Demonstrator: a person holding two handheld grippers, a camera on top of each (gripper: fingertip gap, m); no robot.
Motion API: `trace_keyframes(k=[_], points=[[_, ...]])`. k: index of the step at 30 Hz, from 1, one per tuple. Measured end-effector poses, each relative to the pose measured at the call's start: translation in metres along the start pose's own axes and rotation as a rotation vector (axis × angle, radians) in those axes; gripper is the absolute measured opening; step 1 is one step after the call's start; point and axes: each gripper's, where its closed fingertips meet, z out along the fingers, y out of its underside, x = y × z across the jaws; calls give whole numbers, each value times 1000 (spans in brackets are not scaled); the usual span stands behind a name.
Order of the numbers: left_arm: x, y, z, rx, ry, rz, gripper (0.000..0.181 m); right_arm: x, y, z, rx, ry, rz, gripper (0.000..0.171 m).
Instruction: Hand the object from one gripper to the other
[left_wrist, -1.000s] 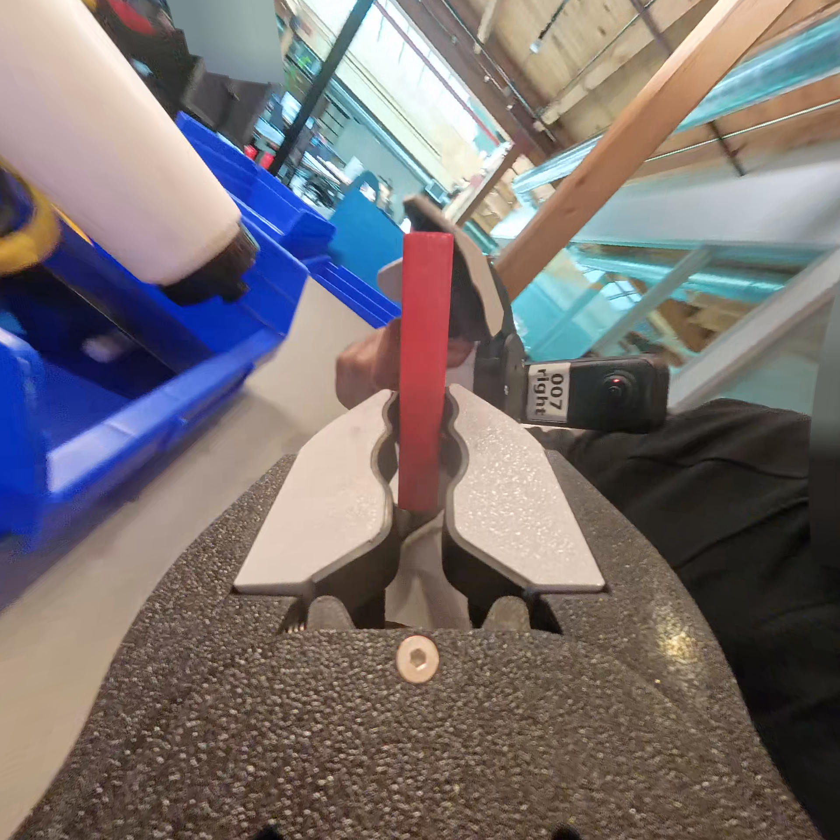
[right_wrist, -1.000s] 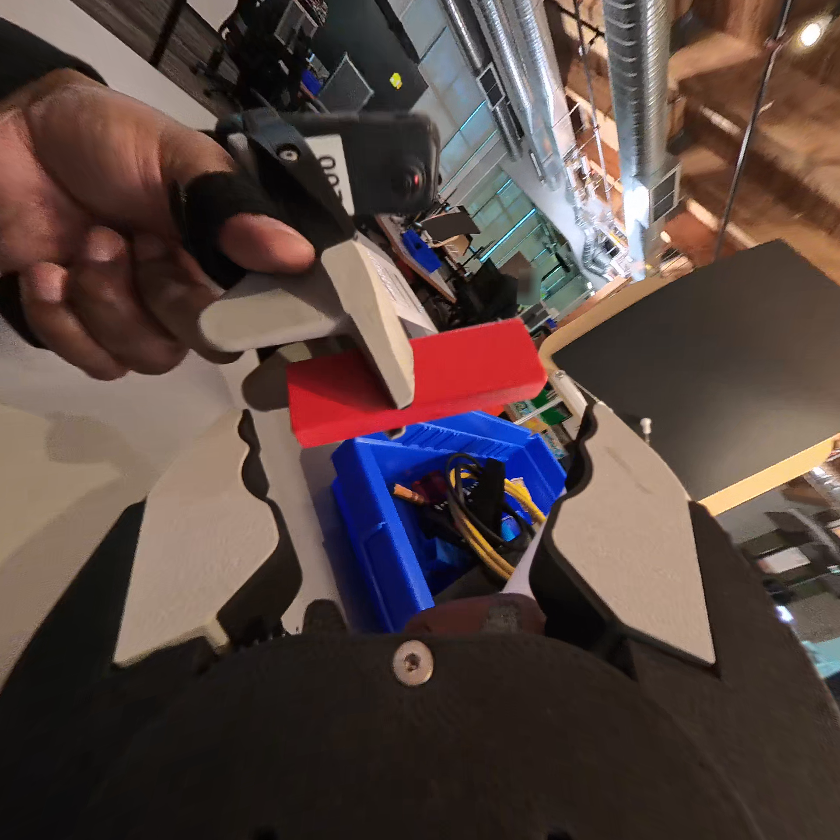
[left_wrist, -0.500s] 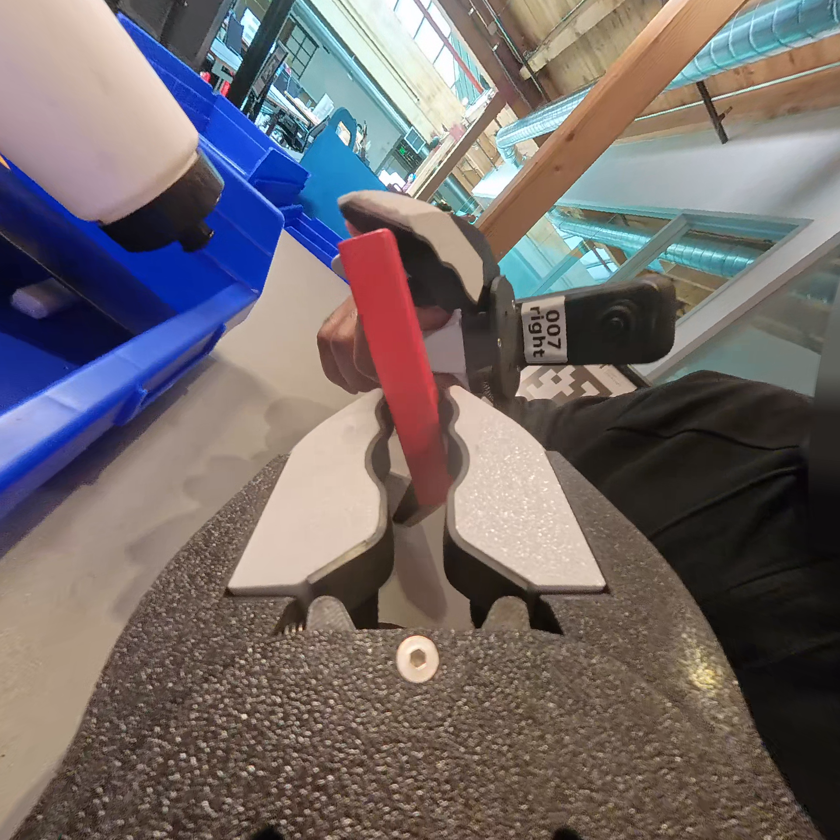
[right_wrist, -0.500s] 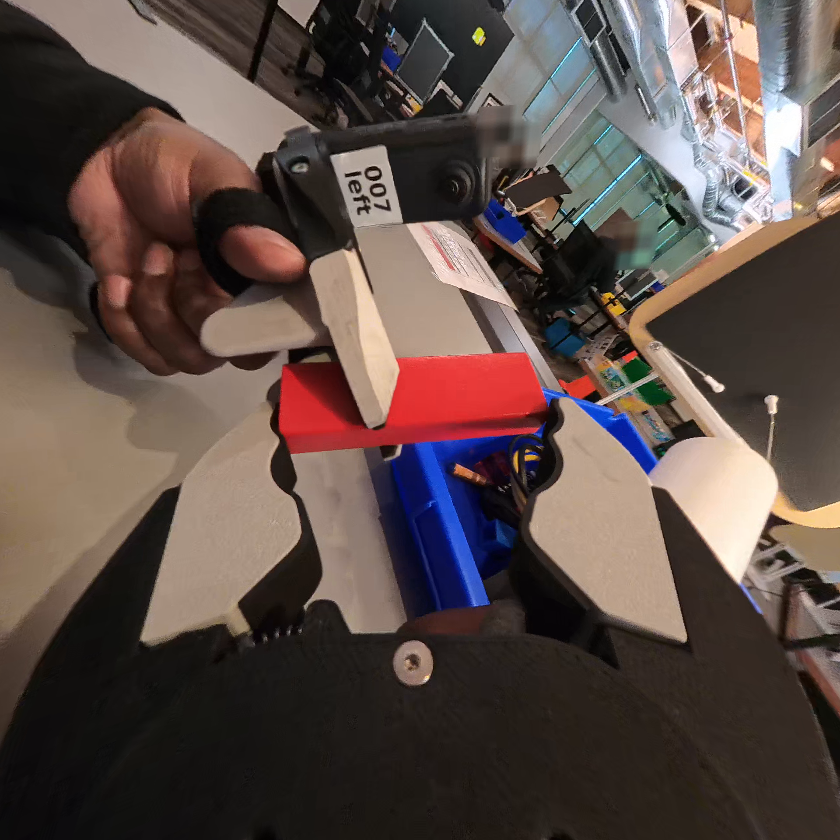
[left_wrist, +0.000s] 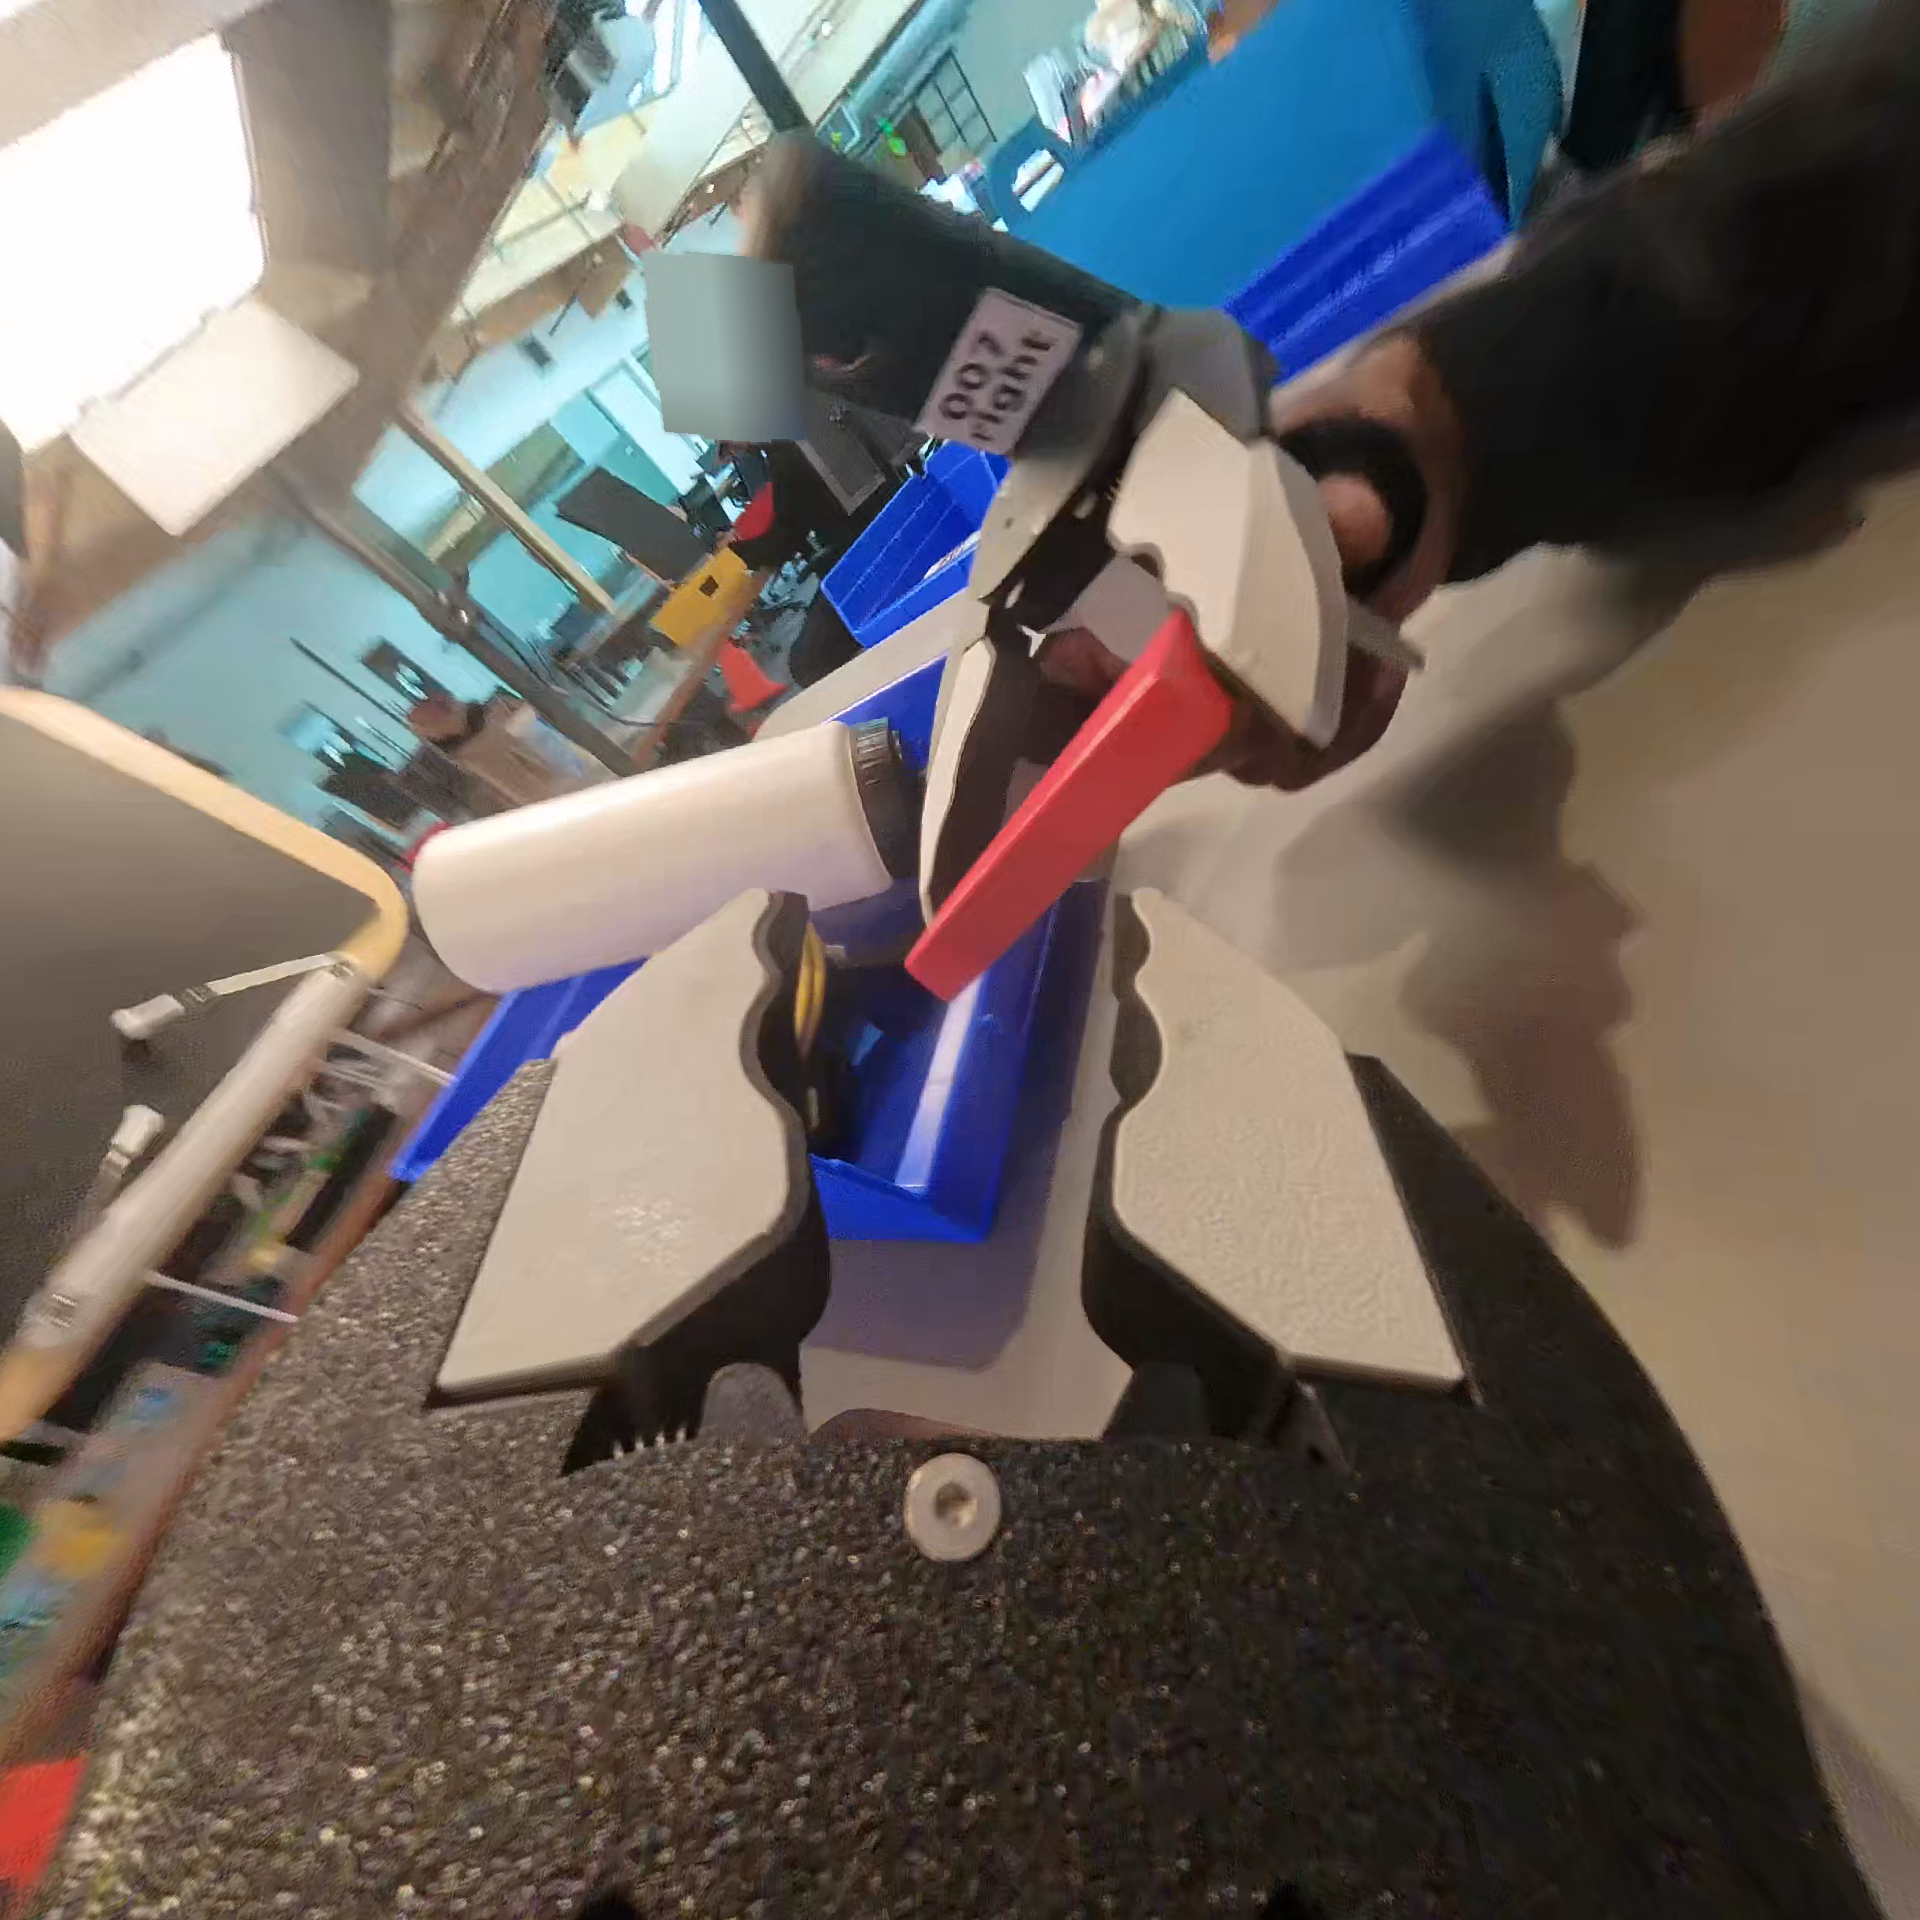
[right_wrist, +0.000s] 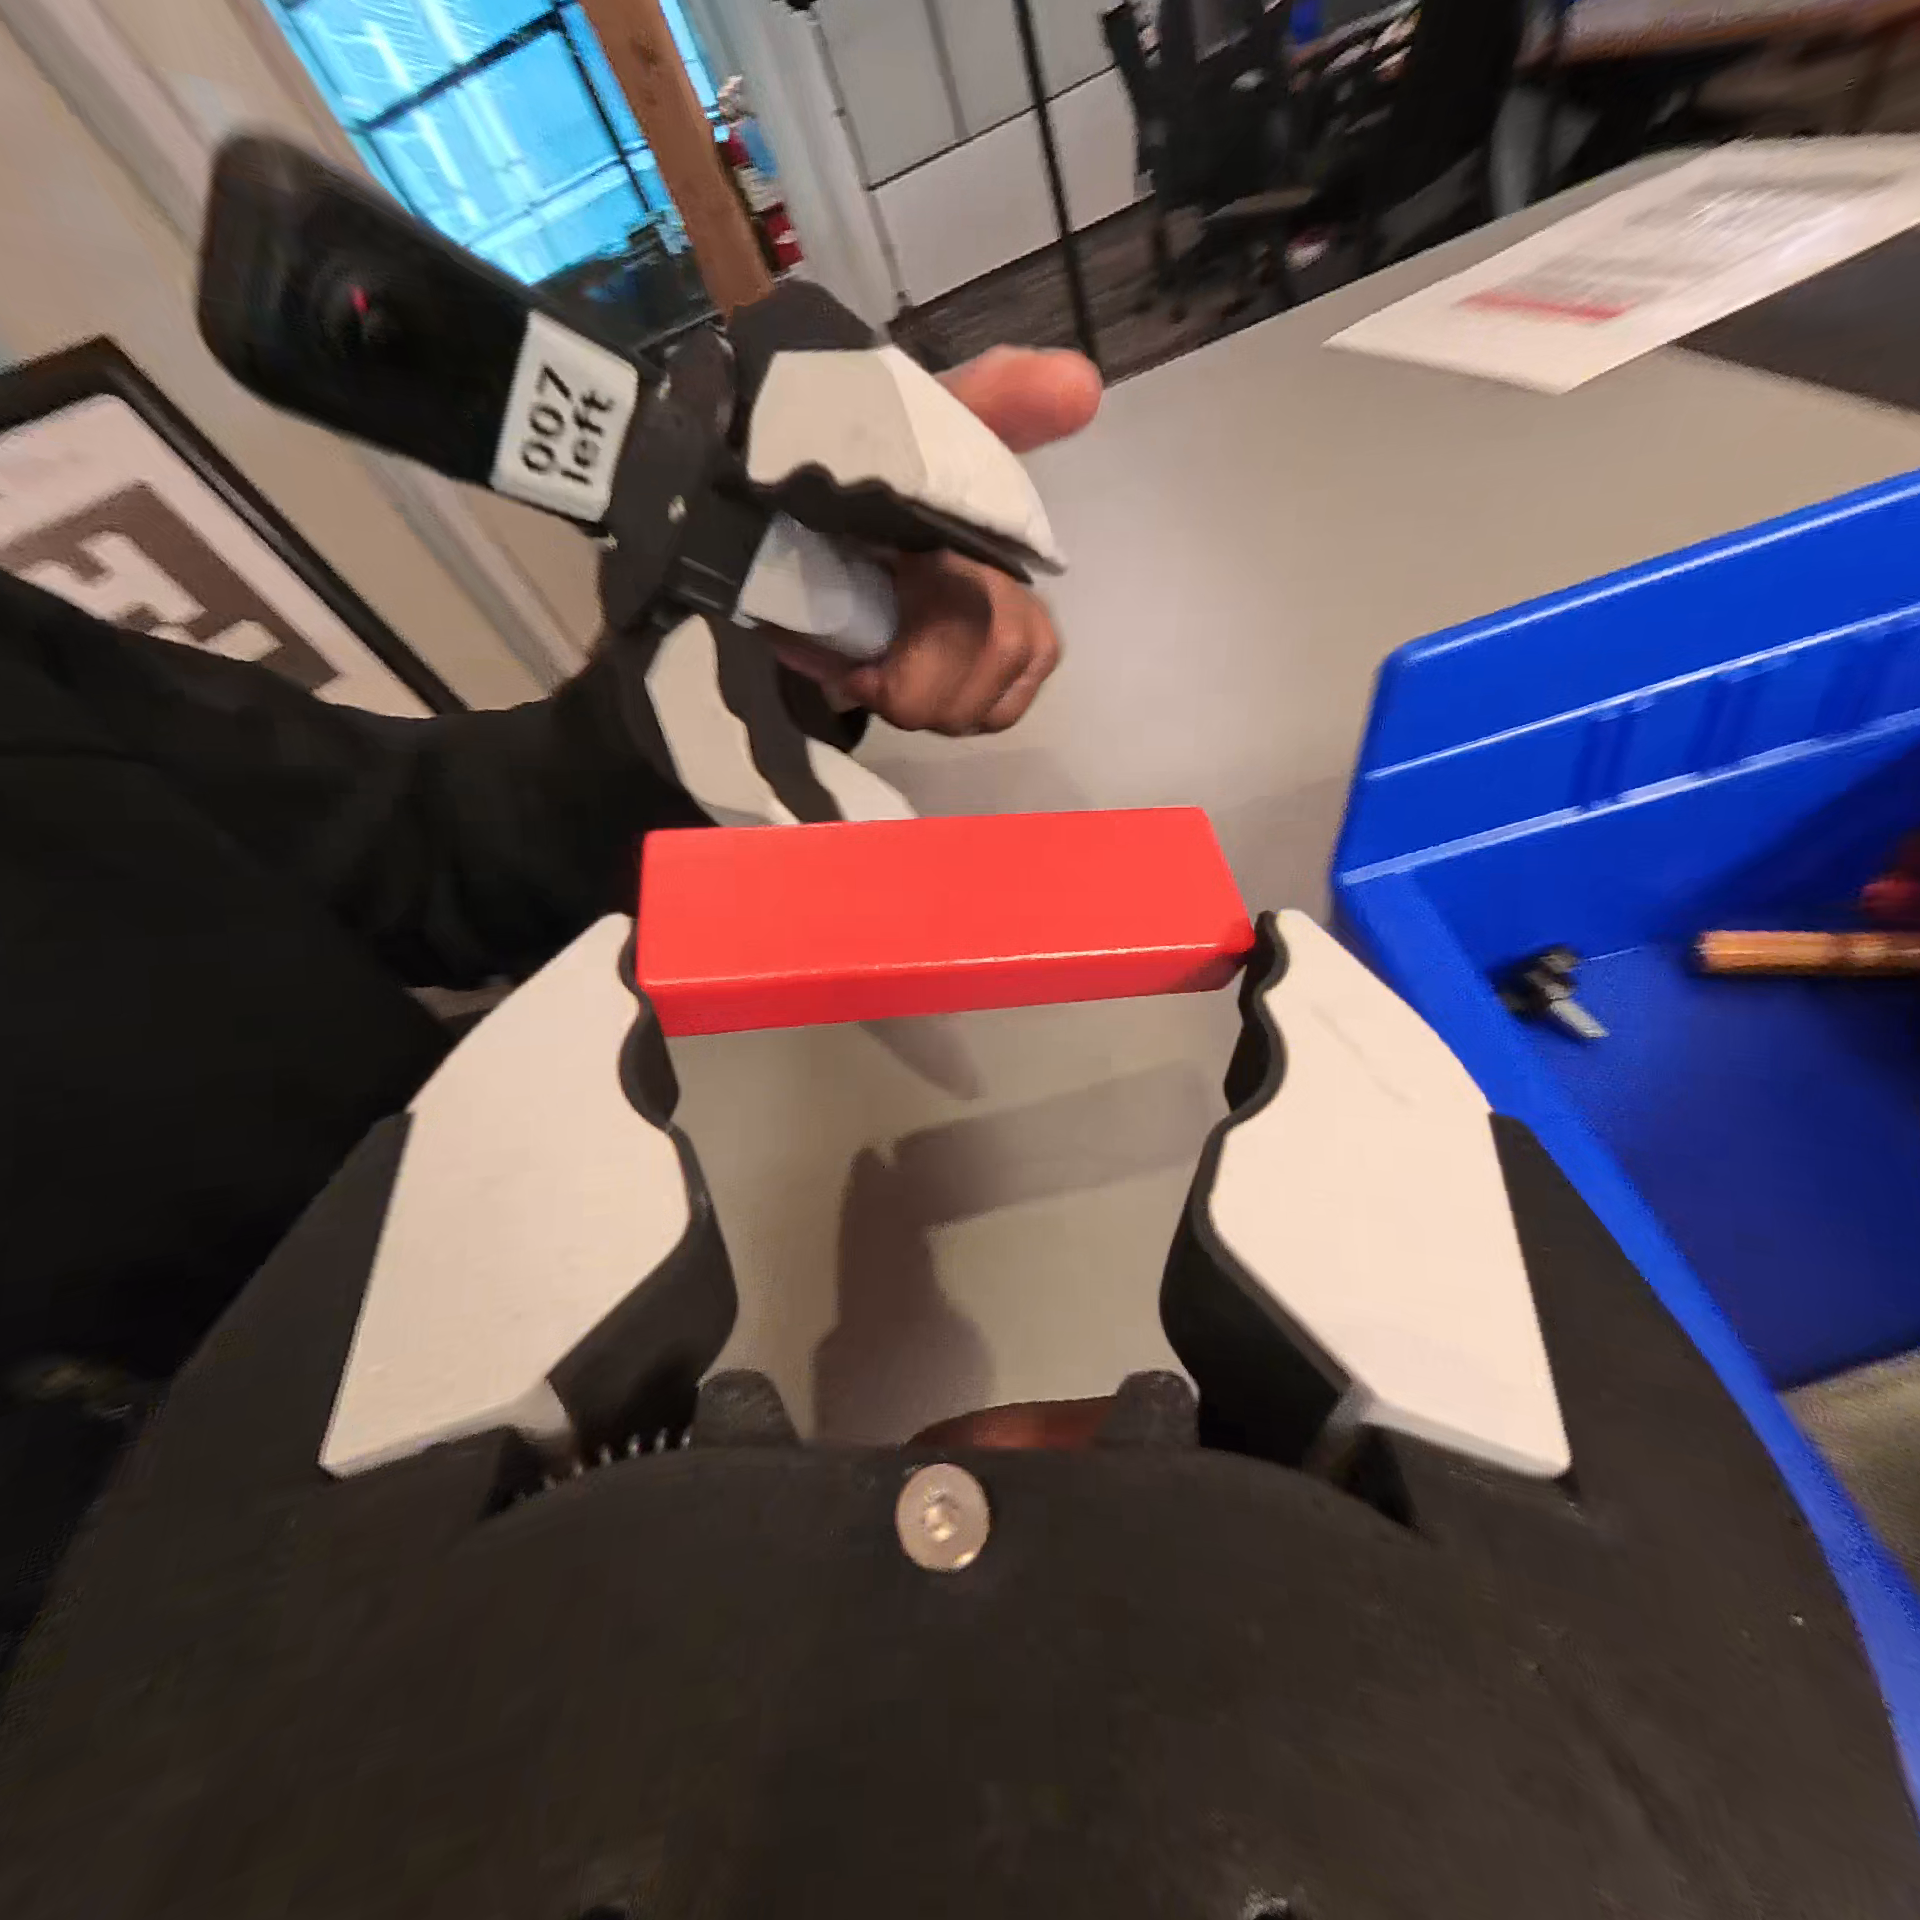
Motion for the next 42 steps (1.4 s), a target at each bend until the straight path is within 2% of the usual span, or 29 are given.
trace_keyframes(k=[4,6,8,9,10,15,19,23,24,26,28,30,32,34,39,42], points=[[23,4,15,-29,7,227,48,-16,9,9,-38,-111,66,107],[28,9,20,-60,12,247,21,-15,12,13,-55,-93,50,107],[24,16,23,-108,-5,178,22,-6,8,11,-30,-29,34,107],[23,20,25,-135,6,118,18,-2,4,10,-8,3,16,103],[20,21,26,-141,6,17,18,1,-2,6,29,40,-31,87],[-19,9,19,34,-79,-567,18,26,-24,-12,92,463,-449,91],[-41,10,16,212,-181,-964,18,35,-31,-17,60,789,-727,81],[-32,0,25,321,-167,-1106,18,40,-28,-9,-6,944,-797,67],[-28,-3,28,324,-149,-1119,19,43,-27,-10,-19,974,-796,60],[-20,-6,34,313,-110,-1122,19,45,-29,-16,-8,1015,-793,35],[-19,-6,34,283,-91,-1085,19,46,-26,-17,-20,947,-753,34],[-23,-4,32,245,-101,-1013,43,49,-25,-21,-21,895,-668,34],[-29,-3,26,194,-109,-894,63,45,-20,-17,-3,728,-547,35],[-33,-2,17,134,-121,-683,69,37,-12,-11,-14,525,-391,35],[-20,2,-3,-33,-105,0,69,15,7,-4,-74,159,-83,35],[-9,4,-6,-49,-100,236,71,-2,32,-1,-213,-4,5,35]])
